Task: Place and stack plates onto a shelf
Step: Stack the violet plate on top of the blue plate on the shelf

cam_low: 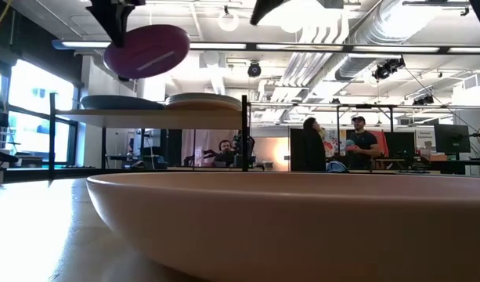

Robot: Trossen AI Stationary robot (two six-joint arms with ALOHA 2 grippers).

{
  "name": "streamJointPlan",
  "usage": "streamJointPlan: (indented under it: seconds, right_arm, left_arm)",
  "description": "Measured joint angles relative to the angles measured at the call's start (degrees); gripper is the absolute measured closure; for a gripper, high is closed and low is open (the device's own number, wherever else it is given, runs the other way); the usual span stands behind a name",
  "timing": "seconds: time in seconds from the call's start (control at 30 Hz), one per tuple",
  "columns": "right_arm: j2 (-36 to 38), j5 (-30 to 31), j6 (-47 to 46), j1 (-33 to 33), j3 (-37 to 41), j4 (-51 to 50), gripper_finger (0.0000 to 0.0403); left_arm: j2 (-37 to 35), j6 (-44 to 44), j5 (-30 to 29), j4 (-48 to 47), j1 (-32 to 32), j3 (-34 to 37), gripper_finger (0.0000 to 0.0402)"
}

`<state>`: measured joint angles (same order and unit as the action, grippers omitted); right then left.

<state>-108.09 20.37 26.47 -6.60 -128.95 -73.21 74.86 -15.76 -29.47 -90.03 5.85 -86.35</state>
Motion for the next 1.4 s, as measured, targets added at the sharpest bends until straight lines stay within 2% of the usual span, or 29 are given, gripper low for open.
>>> streamJointPlan:
  seconds: [0.17, 0.4, 0.63, 0.8, 1.0, 1.4]
  right_arm:
    - [0.0, -0.5, 0.6, -5.5, 0.0, -0.3, 0.0295]
    - [0.0, -10.2, 1.0, -11.6, 0.0, -0.3, 0.0295]
    - [0.0, -11.8, 1.2, -15.5, 0.0, -0.3, 0.0295]
    - [0.0, -14.4, 2.1, -17.5, 0.0, -0.3, 0.0295]
    - [0.0, -15.5, 2.1, -18.9, 0.0, -0.3, 0.0295]
    - [0.0, -15.5, 2.1, -19.3, 0.2, -1.6, 0.0295]
  left_arm:
    - [-1.9, -3.2, 0.9, 0.0, 4.4, 0.0, 0.0400]
    - [-2.2, -7.3, 1.1, 0.0, 11.4, 0.0, 0.0400]
    - [-1.2, -10.5, 7.6, 0.0, 18.2, 0.0, 0.0400]
    - [1.3, -11.0, 8.6, 0.0, 21.7, 0.0, 0.0400]
    - [3.9, -11.6, 8.8, 0.1, 23.9, 0.0, 0.0401]
    - [7.9, -16.5, 7.6, 0.1, 23.9, 0.0, 0.0401]
